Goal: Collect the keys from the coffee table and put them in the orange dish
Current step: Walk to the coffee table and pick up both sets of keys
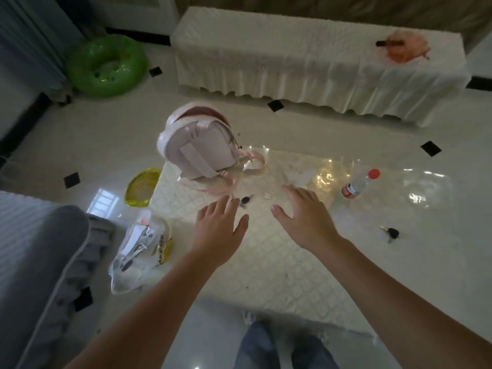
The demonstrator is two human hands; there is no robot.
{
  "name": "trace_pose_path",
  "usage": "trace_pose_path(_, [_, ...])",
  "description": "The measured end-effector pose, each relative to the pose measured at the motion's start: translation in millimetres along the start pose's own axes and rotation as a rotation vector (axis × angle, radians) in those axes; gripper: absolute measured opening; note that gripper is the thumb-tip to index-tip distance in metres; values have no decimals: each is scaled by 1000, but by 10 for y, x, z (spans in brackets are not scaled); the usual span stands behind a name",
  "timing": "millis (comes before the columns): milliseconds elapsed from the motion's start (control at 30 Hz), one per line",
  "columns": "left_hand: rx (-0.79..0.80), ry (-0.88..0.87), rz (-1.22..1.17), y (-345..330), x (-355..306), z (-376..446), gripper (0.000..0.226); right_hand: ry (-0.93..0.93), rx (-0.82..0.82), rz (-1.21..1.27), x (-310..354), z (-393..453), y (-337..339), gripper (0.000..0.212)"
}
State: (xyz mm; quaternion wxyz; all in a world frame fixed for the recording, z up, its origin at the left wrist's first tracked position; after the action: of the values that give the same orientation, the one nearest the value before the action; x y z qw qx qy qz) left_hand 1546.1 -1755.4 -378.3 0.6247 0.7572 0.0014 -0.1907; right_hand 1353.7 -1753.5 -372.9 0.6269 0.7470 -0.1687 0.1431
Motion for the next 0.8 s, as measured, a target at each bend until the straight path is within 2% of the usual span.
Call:
trace_pose_path(333, [174,13,32,-1430,466,394,55,-111,105,44,-667,288,-1332,62])
trace_pose_path(567, [208,-17,50,-2436,785,699,54,-192,126,81,-1159,397,-2274,60])
trace_pose_path(800, [202,-34,89,-3005,1048,1024,54,-207,141,164,-1383,524,-2762,59])
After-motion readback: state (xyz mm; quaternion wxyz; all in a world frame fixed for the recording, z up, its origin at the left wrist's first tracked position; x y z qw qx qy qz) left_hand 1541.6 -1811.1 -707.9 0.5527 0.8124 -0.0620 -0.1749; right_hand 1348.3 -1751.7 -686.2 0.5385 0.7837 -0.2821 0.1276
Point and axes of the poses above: each hand's wrist, its own z-axis towards the middle knuckle, its own y-axis out of the back of the hand, x = y × z, the point moved 5 cm from there along z, towards the middle knuckle, and after that the axes turned 4 degrees about -z, right-handed, at the moved point
